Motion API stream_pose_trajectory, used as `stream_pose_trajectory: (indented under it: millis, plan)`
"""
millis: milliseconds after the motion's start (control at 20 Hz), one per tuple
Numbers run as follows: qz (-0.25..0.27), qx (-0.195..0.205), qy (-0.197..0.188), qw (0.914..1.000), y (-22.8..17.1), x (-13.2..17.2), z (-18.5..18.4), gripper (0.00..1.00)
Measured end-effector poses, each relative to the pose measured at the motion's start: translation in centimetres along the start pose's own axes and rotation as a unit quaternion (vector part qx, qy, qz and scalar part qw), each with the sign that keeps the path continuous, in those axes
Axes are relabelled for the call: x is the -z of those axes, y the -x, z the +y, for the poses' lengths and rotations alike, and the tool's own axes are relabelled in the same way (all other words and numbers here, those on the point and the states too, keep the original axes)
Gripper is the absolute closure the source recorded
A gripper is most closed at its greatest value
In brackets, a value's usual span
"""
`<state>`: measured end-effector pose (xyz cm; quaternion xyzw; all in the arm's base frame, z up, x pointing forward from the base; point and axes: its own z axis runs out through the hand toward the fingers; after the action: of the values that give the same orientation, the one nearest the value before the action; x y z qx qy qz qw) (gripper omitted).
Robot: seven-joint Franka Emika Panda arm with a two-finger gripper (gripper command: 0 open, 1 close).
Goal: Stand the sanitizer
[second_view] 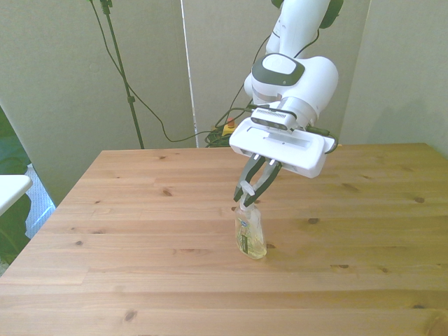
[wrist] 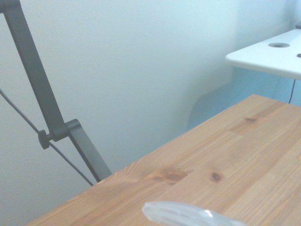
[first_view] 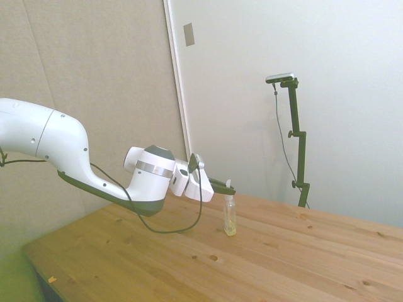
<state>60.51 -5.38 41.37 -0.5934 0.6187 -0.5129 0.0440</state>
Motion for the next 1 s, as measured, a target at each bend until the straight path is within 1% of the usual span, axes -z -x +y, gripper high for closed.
stream_pose_trajectory:
  millis: [300, 500, 700, 850, 1000]
  plan:
    - [-0.009, 0.006, 0.017, 0.9998, 0.7, -0.2, 1.7, 0.00]
    - [-0.018, 0.010, 0.023, 0.9995, 0.6, 0.1, 2.0, 0.00]
    - [-0.031, 0.019, 0.028, 0.9989, 0.1, 1.3, 1.4, 0.00]
    - [-0.050, 0.030, 0.041, 0.9974, -0.3, 2.8, 0.8, 0.00]
    - [-0.089, 0.041, 0.062, 0.9932, -1.2, 4.1, 0.6, 0.00]
